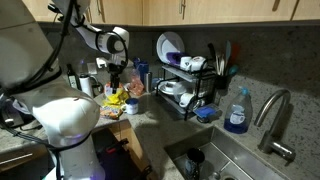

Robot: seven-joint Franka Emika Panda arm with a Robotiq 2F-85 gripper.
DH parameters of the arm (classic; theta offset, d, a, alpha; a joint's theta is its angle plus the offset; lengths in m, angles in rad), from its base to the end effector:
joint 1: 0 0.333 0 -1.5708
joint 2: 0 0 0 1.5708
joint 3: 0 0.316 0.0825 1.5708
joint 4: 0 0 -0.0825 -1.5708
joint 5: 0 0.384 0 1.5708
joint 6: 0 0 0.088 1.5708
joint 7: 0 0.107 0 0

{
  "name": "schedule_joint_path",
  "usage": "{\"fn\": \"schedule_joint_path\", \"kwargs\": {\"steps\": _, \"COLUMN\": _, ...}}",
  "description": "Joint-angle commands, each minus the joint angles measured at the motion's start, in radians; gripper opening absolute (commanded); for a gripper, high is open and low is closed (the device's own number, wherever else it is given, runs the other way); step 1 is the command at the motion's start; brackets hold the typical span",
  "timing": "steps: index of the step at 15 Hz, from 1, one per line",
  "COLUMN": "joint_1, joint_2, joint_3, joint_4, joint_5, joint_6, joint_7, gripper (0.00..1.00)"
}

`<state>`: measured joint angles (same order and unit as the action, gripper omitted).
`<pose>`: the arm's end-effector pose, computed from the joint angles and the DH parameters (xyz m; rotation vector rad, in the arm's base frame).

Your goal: Pick up the cup and put it on the dish dryer

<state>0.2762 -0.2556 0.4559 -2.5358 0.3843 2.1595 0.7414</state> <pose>0.3065 0.2903 0.3451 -3.0385 0.4077 0.3465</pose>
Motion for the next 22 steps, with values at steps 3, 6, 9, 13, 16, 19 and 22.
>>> {"fn": "schedule_joint_path", "kwargs": {"steps": 3, "joint_1": 0.054, "joint_2": 0.131, "joint_3": 0.000, "joint_4": -0.003, "joint_5": 0.015, "joint_6": 0.141, "joint_7": 0.069, "gripper": 1.00}}
{"fn": "schedule_joint_path", "kwargs": {"steps": 6, "joint_1": 0.077, "joint_2": 0.194, "joint_3": -0.002, "joint_4": -0.005, "joint_5": 0.000, "joint_6": 0.220, "joint_7": 0.077, "gripper": 1.00}}
{"fn": "schedule_joint_path", "kwargs": {"steps": 9, "joint_1": 0.094, "joint_2": 0.254, "joint_3": -0.005, "joint_4": -0.002, "joint_5": -0.037, "joint_6": 0.305, "joint_7": 0.098, "gripper": 1.00}}
{"fn": "schedule_joint_path", "kwargs": {"steps": 13, "joint_1": 0.114, "joint_2": 0.327, "joint_3": -0.021, "joint_4": 0.000, "joint_5": -0.163, "joint_6": 0.386, "joint_7": 0.161, "gripper": 1.00}}
{"fn": "schedule_joint_path", "kwargs": {"steps": 16, "joint_1": 0.135, "joint_2": 0.374, "joint_3": -0.044, "joint_4": 0.001, "joint_5": -0.289, "joint_6": 0.446, "joint_7": 0.240, "gripper": 1.00}}
{"fn": "schedule_joint_path", "kwargs": {"steps": 19, "joint_1": 0.168, "joint_2": 0.415, "joint_3": -0.082, "joint_4": 0.014, "joint_5": -0.418, "joint_6": 0.497, "joint_7": 0.345, "gripper": 1.00}}
{"fn": "schedule_joint_path", "kwargs": {"steps": 22, "joint_1": 0.204, "joint_2": 0.445, "joint_3": -0.130, "joint_4": 0.031, "joint_5": -0.540, "joint_6": 0.520, "joint_7": 0.455, "gripper": 1.00}}
